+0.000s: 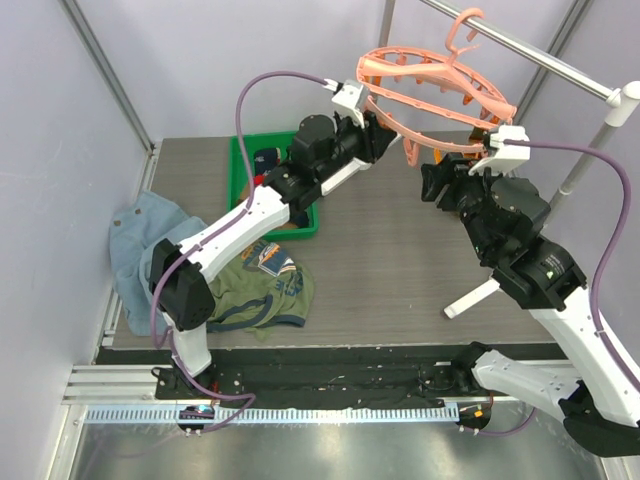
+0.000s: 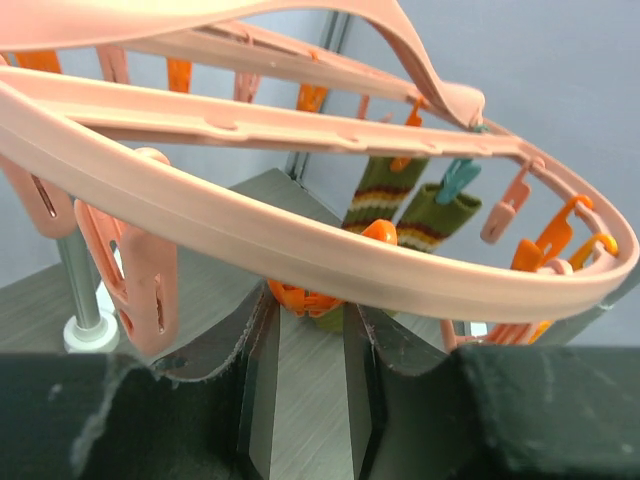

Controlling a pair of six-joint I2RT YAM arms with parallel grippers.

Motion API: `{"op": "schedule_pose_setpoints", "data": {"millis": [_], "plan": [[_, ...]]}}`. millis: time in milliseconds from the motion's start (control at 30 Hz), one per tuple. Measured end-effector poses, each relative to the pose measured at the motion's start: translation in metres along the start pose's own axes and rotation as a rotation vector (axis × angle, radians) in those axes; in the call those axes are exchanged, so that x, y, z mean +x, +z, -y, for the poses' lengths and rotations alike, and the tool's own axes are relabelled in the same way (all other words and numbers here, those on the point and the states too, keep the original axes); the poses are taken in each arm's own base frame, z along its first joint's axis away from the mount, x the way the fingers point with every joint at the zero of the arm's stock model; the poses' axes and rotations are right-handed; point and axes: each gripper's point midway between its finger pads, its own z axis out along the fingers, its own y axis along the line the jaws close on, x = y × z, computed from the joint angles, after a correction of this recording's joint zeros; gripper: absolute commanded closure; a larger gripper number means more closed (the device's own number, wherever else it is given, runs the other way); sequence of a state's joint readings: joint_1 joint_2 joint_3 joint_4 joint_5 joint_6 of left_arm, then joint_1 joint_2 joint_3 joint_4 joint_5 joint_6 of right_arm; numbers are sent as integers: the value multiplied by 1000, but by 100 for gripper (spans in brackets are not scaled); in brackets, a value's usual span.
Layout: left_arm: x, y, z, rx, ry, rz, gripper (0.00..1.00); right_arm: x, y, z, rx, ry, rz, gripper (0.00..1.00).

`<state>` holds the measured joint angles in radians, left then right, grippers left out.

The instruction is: Remove the socks clipped to the hanger

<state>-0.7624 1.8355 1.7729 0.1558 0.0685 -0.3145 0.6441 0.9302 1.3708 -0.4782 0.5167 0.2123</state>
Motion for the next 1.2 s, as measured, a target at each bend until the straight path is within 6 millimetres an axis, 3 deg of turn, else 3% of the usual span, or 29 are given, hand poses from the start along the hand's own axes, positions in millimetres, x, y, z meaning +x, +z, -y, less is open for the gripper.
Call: {"op": "schedule_pose_setpoints", "data": {"millis": [167, 500, 733, 833, 933, 1200], "plan": [[-14, 1, -8, -35, 10, 12, 69, 19, -2, 21, 83, -53, -24, 37], [-15, 6, -43, -112, 0, -11, 64, 61, 6, 54, 224, -116, -96, 37], [-16, 9, -60, -146, -31, -16, 61, 131, 17, 86, 311, -116, -236, 38], [-19, 10, -65, -157, -45, -11, 61, 151, 16, 99, 350, -114, -277, 37], [-23, 11, -69, -164, -52, -4, 60, 153, 16, 117, 411, -91, -275, 38], [-24, 20, -75, -175, -70, -5, 59, 135, 17, 161, 546, -64, -218, 36]]}}
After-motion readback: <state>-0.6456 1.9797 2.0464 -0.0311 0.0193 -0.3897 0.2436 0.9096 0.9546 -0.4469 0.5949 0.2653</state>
